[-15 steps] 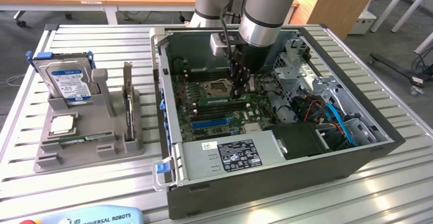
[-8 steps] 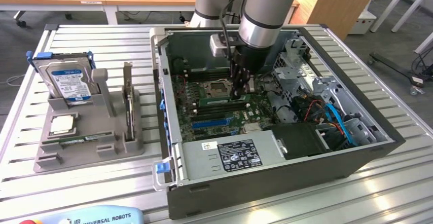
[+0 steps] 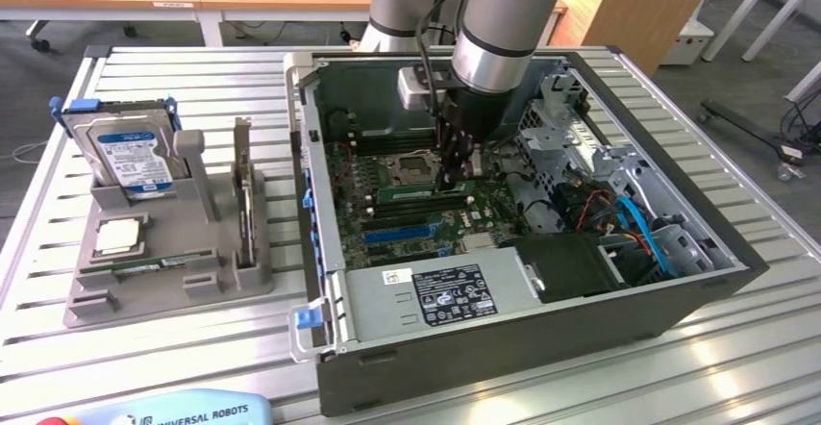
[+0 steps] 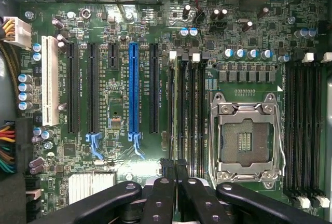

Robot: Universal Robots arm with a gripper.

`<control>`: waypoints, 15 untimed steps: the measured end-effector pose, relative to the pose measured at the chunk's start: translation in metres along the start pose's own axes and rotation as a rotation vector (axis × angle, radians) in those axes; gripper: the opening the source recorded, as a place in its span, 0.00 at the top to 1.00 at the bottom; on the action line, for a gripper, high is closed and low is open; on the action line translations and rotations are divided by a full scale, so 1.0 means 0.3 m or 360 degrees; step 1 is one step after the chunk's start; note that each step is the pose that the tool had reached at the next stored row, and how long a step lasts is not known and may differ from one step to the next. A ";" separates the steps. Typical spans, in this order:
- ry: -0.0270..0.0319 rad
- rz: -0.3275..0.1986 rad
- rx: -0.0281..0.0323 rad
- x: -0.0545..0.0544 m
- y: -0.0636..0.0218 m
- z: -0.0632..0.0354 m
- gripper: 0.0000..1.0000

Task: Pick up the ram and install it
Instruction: 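Insert the ram into the slot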

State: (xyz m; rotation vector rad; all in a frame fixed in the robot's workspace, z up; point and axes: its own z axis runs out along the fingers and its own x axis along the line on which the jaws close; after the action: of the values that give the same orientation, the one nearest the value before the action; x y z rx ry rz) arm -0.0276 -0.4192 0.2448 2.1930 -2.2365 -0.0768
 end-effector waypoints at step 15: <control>0.00002 0.0000 0.00005 -0.006 0.002 0.010 0.88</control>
State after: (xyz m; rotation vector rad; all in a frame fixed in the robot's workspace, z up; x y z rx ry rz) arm -0.0283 -0.4172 0.2419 2.1931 -2.2366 -0.0764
